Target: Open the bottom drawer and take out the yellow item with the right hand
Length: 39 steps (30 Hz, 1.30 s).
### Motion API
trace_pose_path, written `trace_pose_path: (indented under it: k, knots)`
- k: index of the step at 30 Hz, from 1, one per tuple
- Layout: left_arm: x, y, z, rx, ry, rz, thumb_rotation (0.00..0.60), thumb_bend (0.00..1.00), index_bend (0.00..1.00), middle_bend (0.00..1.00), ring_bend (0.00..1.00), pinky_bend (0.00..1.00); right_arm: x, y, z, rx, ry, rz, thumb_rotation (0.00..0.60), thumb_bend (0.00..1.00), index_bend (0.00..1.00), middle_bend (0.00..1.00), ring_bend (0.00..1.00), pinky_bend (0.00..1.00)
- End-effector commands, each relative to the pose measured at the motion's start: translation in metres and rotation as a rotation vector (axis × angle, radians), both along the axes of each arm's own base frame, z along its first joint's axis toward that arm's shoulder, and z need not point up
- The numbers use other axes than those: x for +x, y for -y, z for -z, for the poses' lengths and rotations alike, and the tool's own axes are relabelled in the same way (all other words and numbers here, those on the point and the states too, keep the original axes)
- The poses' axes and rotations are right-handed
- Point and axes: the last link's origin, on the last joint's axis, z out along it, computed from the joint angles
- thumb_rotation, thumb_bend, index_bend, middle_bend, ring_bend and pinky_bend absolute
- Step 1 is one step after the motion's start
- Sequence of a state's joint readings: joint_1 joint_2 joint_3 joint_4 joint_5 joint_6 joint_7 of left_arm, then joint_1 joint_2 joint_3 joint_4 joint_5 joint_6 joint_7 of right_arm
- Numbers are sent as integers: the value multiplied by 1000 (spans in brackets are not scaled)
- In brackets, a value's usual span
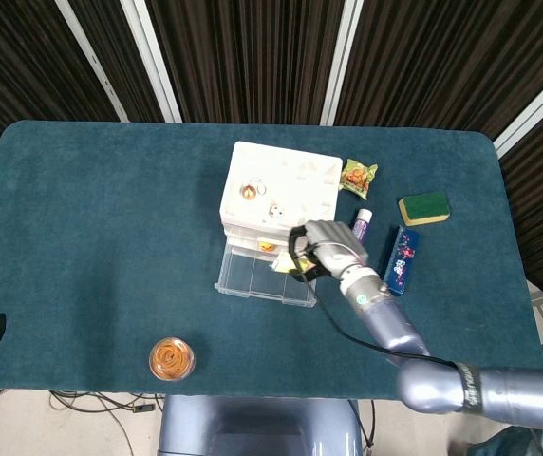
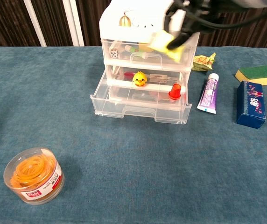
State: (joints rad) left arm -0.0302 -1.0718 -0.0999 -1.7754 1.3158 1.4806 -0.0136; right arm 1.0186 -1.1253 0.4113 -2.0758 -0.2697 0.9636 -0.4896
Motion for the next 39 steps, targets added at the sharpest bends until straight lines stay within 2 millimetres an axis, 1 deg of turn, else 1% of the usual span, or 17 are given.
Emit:
trace_pose_path:
  k: [1, 5, 11, 12, 15, 20, 25, 30, 32, 39]
  knots:
    - [0, 0, 0, 1, -2, 1, 600, 402, 91, 2, 0, 0, -25, -8, -8, 3, -37, 28, 600, 546, 613, 1000, 1000, 1000]
    - [1, 0, 0, 1, -3, 1, 600, 402, 91, 2, 0, 0, -49, -15, -16, 5, -63, 59, 600, 547, 619, 1000, 1000, 1000]
    - [1, 0, 0, 1, -2, 0, 600, 401, 91, 2, 0, 0, -88, -27, -19, 26, -125, 112, 600, 559, 639, 1000, 1000, 1000]
    - [1, 0, 1, 1, -1, 1, 600, 401, 91, 2, 0, 0, -92, -27, -18, 26, -127, 118, 600, 564, 641, 1000, 1000, 1000]
    - [1, -1, 1, 2, 0, 3, 600, 402, 91, 2, 0, 0, -110, -29, -16, 29, -139, 156, 600, 571, 650, 1000, 1000, 1000]
    - [1, -1, 0, 4, 2, 3, 600, 402, 91, 3, 0, 0, -134, -30, -8, 35, -161, 205, 600, 571, 657, 1000, 1000, 1000]
    - [1, -1, 1, 2, 1, 3, 600, 402, 91, 3, 0, 0, -155, -29, 5, 48, -177, 258, 600, 566, 661, 1000, 1000, 1000]
    - [1, -1, 0, 2, 2, 0, 600, 402, 93, 2, 0, 0, -171, -29, 22, 67, -215, 278, 600, 566, 664, 1000, 1000, 1000]
    - [1, -1, 0, 1, 2, 0, 600, 402, 93, 2, 0, 0, -174, -29, 27, 76, -218, 287, 600, 566, 664, 1000, 1000, 1000]
    - [1, -1, 0, 2, 3, 0, 600, 403, 93, 3, 0, 0, -177, -26, 43, 102, -235, 291, 600, 566, 664, 1000, 1000, 1000]
